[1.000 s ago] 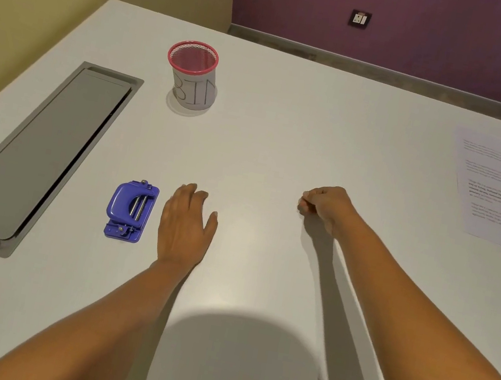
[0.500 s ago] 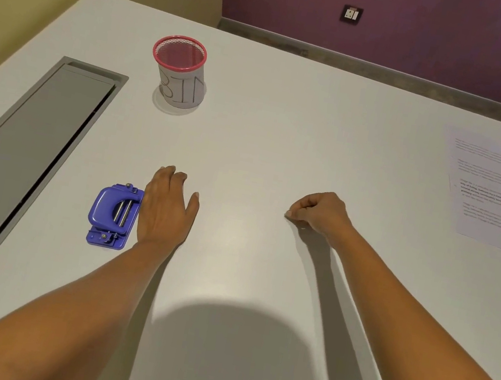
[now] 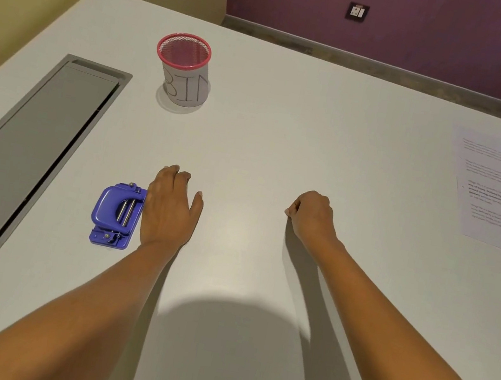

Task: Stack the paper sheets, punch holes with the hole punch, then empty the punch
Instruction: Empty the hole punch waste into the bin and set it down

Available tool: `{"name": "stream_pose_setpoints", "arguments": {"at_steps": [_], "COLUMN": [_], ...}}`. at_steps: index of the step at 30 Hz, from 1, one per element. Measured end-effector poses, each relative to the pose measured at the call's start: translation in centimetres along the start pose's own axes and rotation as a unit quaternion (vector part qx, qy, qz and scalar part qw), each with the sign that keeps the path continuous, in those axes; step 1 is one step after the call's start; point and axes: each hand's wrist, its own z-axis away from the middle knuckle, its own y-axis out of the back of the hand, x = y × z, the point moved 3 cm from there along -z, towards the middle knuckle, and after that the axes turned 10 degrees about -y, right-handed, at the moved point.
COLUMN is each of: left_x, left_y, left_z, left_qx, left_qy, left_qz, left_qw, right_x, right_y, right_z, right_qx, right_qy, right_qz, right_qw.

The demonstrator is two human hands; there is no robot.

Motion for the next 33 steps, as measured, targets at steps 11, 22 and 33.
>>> {"name": "stream_pose_setpoints", "arguments": {"at_steps": [11,22,33], "left_x": [0.1,-0.2,-1.5], "left_y": [0.1,-0.2,-1.2], "left_z": [0.0,-1.4,-5.2], "left_qx": [-0.003,0.008,-0.012], "left_qy": [-0.001,0.043,0.088], "left_qz": [-0.010,0.003,-0.053], "left_qw": [1.000,0.999,0.995], "right_x": [0.4,-6.4,-22.1], "right_y": [0.7,1.5,3.3], "right_z": [-0.7,-2.8,-5.0], "right_qx": [-0.098,-0.228,-0.134], "right_qy": [-0.101,-0.112,0.066], "right_qz": [-0.105,-0.296,-0.221], "right_qw": [0.984,0.921,0.964]}}
